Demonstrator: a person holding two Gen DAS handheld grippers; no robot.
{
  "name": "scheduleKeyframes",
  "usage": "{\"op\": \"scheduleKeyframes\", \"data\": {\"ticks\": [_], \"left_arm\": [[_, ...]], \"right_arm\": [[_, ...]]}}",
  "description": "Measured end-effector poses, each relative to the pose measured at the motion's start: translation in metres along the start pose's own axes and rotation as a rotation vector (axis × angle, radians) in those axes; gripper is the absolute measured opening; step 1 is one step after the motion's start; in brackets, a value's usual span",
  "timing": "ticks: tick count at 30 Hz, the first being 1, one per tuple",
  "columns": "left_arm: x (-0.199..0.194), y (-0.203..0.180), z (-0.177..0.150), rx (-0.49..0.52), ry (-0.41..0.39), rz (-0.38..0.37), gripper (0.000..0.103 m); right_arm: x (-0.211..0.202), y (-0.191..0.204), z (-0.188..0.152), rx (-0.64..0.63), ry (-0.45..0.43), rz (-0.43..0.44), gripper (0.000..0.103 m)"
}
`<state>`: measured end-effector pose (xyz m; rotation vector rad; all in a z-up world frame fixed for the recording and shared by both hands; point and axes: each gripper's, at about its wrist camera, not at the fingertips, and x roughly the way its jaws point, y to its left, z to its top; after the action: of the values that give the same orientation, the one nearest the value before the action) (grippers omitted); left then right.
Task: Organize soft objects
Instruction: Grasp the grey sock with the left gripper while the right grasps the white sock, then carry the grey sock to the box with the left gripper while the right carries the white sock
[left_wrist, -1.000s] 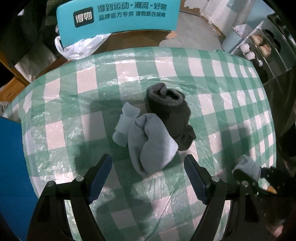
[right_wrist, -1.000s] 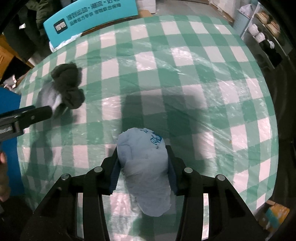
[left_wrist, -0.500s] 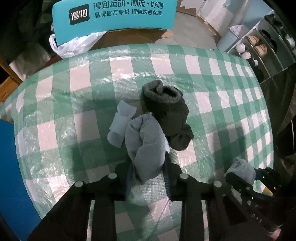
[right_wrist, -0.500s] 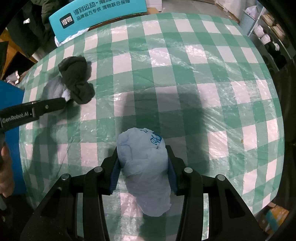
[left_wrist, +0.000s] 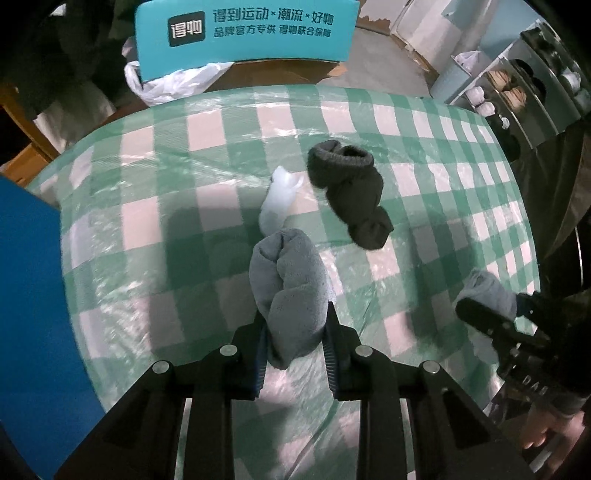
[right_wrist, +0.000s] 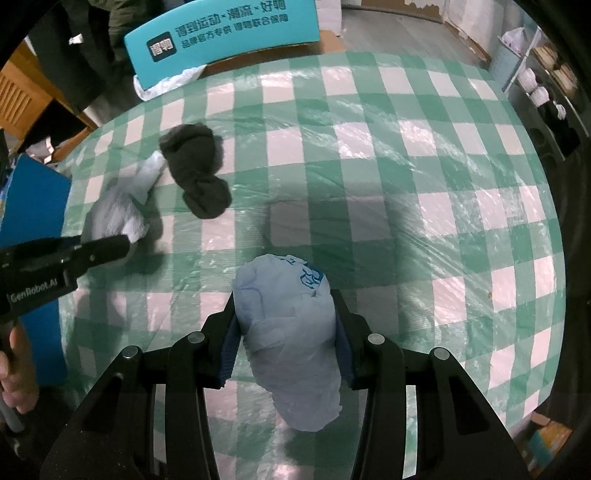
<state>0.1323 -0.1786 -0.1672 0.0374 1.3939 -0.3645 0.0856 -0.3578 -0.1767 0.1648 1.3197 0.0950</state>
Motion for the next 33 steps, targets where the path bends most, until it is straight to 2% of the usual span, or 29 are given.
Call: {"op": "scheduleKeyframes", "data": {"ticks": [11,33], "left_arm": [[-0.031,0.001,-0.024,0.058,-0.035,0.054,0.026],[-0.114,0.018,-0.057,0.069,-0.183,0.112,0.026]], "right_arm": [[-0.026,0.027,-0.003,-0.072,-0.040,0.015,0.043],[-0.095,0.087,-0.008,-0.189,-0.163,0.035,0.043]]}}
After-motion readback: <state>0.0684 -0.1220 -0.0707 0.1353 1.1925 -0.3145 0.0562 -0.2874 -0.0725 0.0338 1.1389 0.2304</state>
